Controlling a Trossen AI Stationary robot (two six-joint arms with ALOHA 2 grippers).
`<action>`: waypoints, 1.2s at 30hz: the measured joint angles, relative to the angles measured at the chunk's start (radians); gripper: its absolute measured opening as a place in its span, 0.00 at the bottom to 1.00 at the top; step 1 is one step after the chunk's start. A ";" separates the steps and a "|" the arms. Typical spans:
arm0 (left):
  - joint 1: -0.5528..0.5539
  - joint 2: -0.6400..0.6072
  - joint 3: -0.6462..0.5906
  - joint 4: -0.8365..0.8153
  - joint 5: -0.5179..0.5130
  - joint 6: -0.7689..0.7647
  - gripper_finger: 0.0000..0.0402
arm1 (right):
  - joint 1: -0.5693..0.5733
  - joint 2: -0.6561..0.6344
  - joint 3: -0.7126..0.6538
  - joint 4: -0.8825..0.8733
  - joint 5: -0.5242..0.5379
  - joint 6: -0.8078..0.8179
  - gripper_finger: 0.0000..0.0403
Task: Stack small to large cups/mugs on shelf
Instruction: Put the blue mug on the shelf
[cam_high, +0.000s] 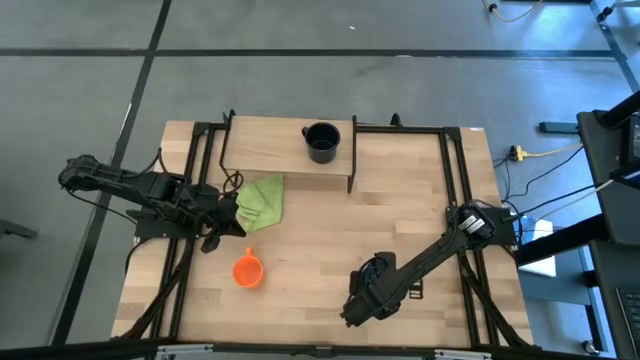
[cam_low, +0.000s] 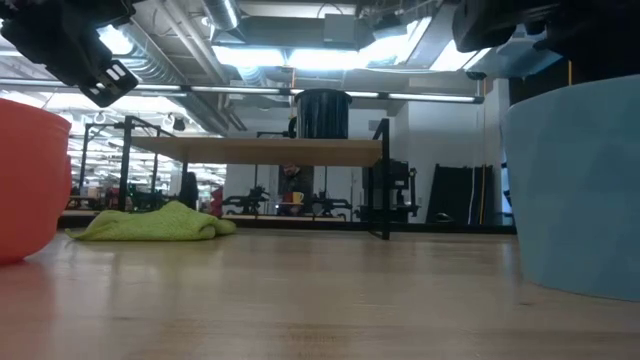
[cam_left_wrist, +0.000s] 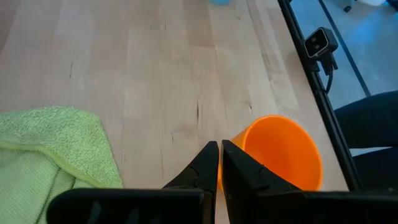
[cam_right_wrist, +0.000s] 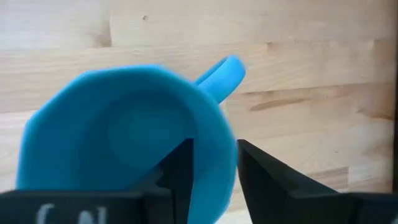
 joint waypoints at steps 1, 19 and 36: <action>0.000 0.000 0.000 0.000 -0.006 0.000 0.03 | 0.000 0.000 0.000 -0.011 0.000 0.000 0.29; 0.000 0.000 0.000 0.000 -0.018 -0.006 0.03 | 0.001 0.029 0.000 -0.008 0.000 0.000 0.21; 0.000 0.000 0.000 0.000 -0.018 -0.009 0.03 | 0.001 0.031 0.003 -0.005 0.012 -0.012 0.13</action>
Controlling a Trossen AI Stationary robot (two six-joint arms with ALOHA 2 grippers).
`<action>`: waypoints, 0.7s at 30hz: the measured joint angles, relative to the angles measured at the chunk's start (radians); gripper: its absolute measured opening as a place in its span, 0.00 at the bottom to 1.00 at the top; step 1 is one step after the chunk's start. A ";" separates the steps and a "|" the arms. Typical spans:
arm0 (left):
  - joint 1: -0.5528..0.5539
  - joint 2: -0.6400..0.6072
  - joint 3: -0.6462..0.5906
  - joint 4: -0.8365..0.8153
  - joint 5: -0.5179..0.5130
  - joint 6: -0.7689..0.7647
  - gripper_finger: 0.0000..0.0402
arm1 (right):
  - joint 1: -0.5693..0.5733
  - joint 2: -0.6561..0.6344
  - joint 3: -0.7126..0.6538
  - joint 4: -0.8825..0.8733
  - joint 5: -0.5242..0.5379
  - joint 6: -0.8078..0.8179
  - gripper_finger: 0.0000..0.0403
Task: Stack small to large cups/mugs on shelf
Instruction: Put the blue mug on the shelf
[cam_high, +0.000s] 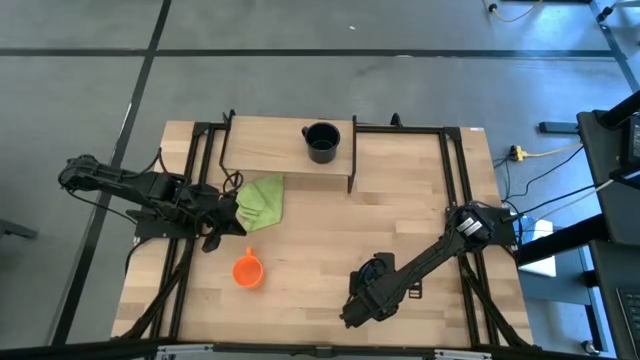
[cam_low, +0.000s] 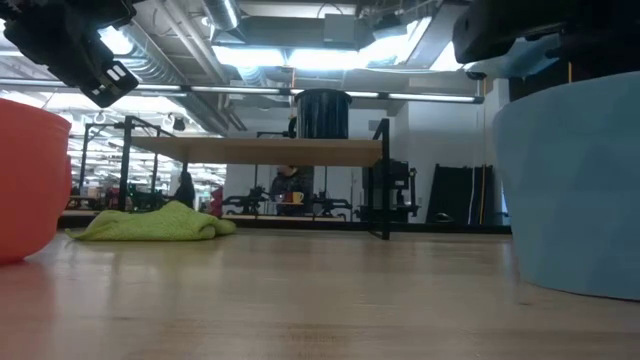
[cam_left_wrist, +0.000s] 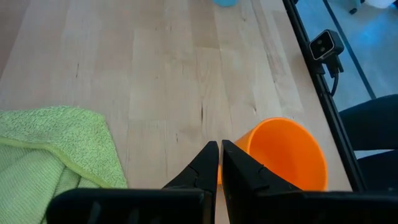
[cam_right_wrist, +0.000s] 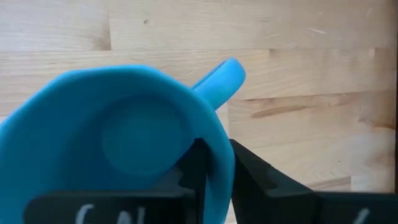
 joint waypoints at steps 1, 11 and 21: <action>0.000 0.000 0.000 0.000 0.000 -0.001 0.03 | 0.000 0.000 0.000 0.000 0.001 -0.002 0.13; 0.000 0.000 0.000 0.000 -0.001 -0.024 0.03 | -0.014 -0.006 0.005 0.002 0.021 -0.012 0.10; 0.000 0.000 0.000 0.000 -0.011 -0.025 0.03 | -0.120 -0.045 0.005 0.101 0.191 -0.149 0.09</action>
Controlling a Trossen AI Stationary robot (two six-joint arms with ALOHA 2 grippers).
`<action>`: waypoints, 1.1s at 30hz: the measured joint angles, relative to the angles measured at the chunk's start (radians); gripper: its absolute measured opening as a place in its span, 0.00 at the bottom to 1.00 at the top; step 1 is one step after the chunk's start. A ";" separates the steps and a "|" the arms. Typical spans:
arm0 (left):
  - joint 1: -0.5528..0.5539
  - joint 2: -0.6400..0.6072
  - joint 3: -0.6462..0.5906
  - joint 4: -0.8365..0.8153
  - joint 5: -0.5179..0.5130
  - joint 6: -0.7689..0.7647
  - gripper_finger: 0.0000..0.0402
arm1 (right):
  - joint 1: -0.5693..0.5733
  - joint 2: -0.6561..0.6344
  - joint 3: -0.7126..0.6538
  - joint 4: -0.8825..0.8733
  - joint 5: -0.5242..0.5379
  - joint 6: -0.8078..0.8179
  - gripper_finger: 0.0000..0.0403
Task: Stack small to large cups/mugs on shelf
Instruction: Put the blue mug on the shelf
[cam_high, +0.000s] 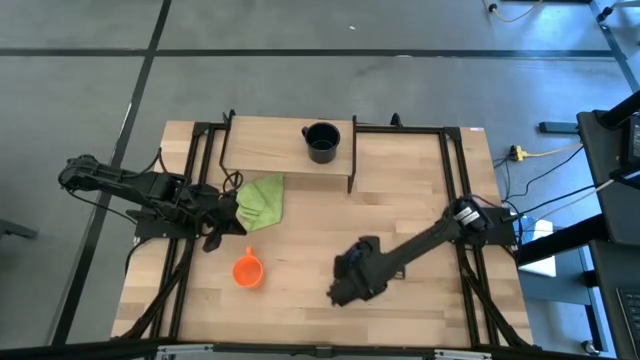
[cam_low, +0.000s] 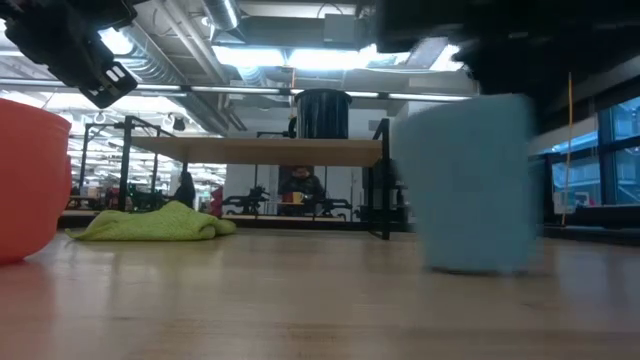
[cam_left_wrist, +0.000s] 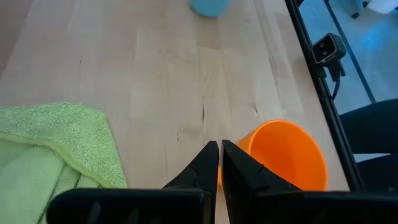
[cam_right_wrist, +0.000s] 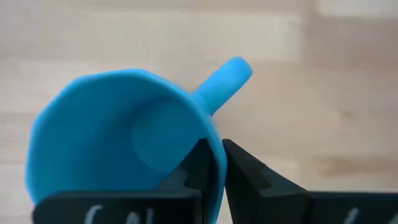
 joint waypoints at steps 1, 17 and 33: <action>0.000 0.000 0.000 0.000 -0.010 0.000 0.03 | -0.017 -0.002 0.002 0.022 0.017 -0.032 0.09; 0.000 0.000 0.000 -0.037 -0.114 -0.028 0.03 | -0.295 -0.007 0.193 0.256 0.149 -0.735 0.08; 0.001 0.060 0.001 0.028 -0.171 -0.105 0.03 | -0.508 -0.009 0.456 0.397 0.148 -1.247 0.08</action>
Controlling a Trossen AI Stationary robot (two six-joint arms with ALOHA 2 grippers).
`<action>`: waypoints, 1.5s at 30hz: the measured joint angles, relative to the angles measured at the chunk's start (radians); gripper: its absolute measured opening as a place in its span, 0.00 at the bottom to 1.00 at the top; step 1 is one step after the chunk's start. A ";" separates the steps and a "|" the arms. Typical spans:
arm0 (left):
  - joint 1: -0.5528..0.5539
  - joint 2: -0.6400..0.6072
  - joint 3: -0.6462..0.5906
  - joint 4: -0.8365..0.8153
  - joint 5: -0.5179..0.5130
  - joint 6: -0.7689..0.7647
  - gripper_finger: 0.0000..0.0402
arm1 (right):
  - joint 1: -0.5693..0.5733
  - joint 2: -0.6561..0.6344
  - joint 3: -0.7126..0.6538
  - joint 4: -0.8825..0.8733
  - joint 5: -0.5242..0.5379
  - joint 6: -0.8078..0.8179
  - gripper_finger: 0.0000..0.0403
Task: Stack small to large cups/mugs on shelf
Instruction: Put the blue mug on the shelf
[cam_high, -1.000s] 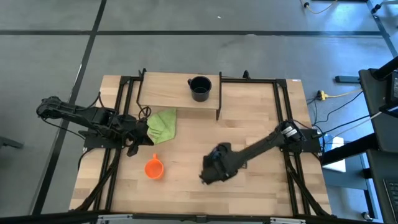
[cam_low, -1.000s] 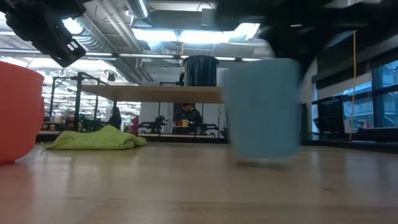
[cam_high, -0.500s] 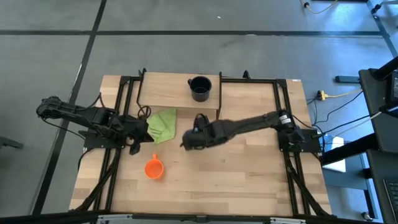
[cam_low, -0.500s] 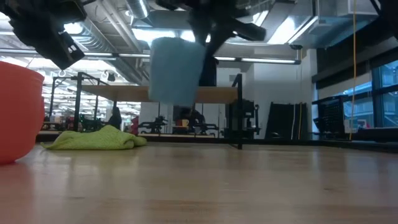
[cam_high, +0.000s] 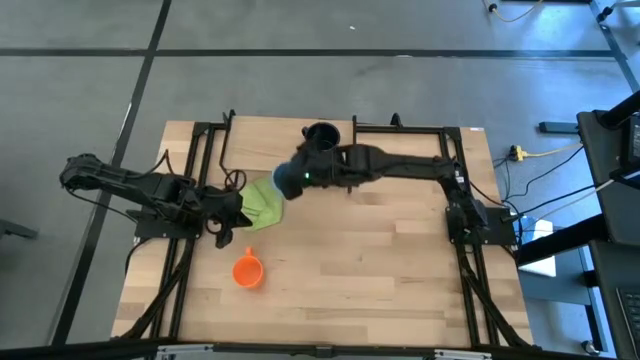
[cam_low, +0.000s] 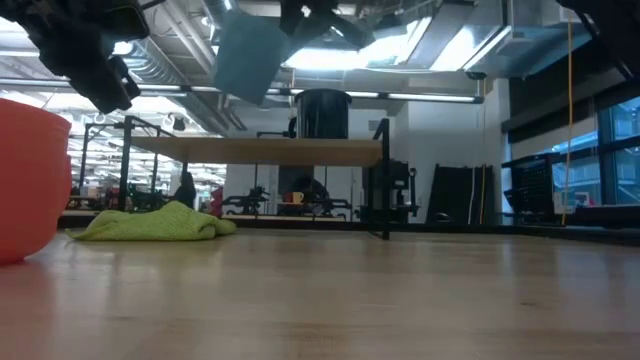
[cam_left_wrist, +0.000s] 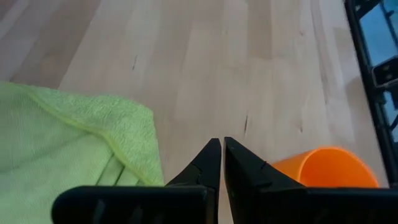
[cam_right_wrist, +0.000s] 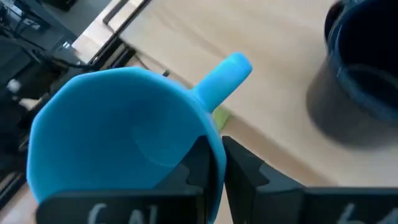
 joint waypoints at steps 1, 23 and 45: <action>0.000 0.006 0.000 0.008 0.000 -0.001 0.03 | -0.013 0.000 0.000 0.011 -0.009 -0.016 0.08; 0.103 0.037 0.137 -0.021 -0.142 -0.010 0.03 | -0.153 0.000 -0.006 0.117 -0.125 -0.249 0.08; 0.507 0.268 0.569 -0.440 -0.173 0.308 0.03 | -0.221 0.053 -0.007 0.228 -0.185 -0.384 0.09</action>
